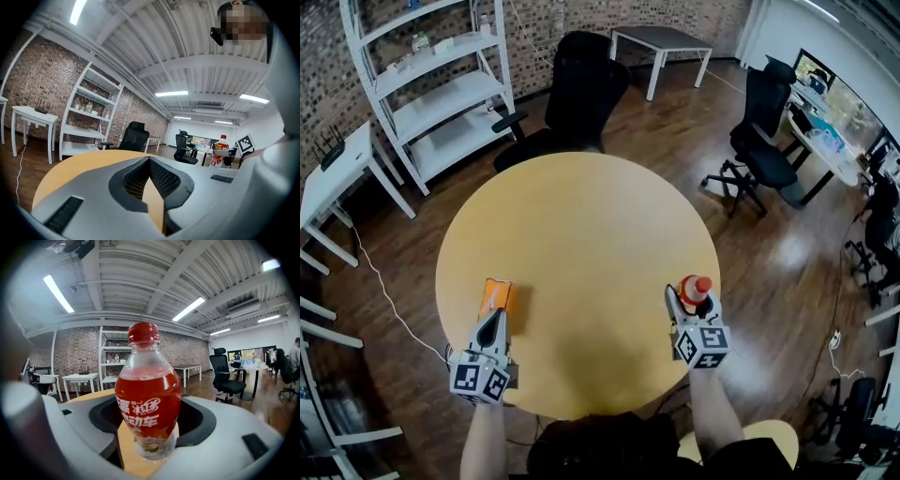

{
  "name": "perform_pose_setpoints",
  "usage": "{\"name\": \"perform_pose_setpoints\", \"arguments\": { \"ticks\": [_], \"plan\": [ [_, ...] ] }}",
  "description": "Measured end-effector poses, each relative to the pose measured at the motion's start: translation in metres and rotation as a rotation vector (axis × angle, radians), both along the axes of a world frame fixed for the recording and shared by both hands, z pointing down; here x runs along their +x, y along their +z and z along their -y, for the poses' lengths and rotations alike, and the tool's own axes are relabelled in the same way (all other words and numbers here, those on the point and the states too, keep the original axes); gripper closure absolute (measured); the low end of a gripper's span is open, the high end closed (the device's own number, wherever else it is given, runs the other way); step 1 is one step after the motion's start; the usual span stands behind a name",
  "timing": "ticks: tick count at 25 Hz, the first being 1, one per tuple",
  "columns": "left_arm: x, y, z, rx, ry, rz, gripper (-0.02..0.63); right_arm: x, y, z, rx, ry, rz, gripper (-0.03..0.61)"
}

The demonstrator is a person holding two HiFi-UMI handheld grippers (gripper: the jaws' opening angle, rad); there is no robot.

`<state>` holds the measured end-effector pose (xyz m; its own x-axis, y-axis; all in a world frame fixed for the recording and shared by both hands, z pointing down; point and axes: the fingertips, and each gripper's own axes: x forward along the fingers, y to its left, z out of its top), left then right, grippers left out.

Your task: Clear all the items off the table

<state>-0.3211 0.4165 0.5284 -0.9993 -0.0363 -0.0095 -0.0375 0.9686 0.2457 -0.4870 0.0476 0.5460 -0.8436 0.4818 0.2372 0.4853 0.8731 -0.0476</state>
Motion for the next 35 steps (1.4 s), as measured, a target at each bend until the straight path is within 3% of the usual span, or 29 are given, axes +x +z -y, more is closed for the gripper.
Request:
{"name": "perform_pose_setpoints", "arguments": {
  "ticks": [8, 14, 17, 23, 27, 30, 35],
  "plan": [
    [-0.017, 0.046, 0.041, 0.034, 0.030, -0.151, 0.614, -0.016, 0.090, 0.025, 0.042, 0.031, -0.140, 0.259],
    [-0.035, 0.068, 0.061, 0.041, 0.057, -0.219, 0.614, -0.018, 0.093, 0.024, -0.001, 0.058, -0.033, 0.259],
    [-0.030, 0.075, 0.062, 0.045, 0.068, -0.250, 0.614, -0.012, 0.095, 0.017, -0.011, 0.056, -0.028, 0.261],
    [-0.033, 0.072, 0.068, 0.040, 0.070, -0.239, 0.614, -0.011, 0.102, 0.017, -0.009, 0.013, -0.020, 0.256],
    [-0.036, 0.066, 0.075, 0.051, 0.096, -0.221, 0.614, -0.018, 0.116, 0.022, 0.067, 0.017, -0.071, 0.231],
    [-0.031, 0.054, 0.074, 0.059, 0.115, -0.193, 0.614, -0.014, 0.115, 0.027, 0.025, 0.032, -0.098, 0.198],
    [-0.023, 0.040, 0.053, 0.046, 0.103, -0.148, 0.614, -0.003, 0.098, 0.023, 0.014, 0.037, -0.054, 0.198]
  ]
}}
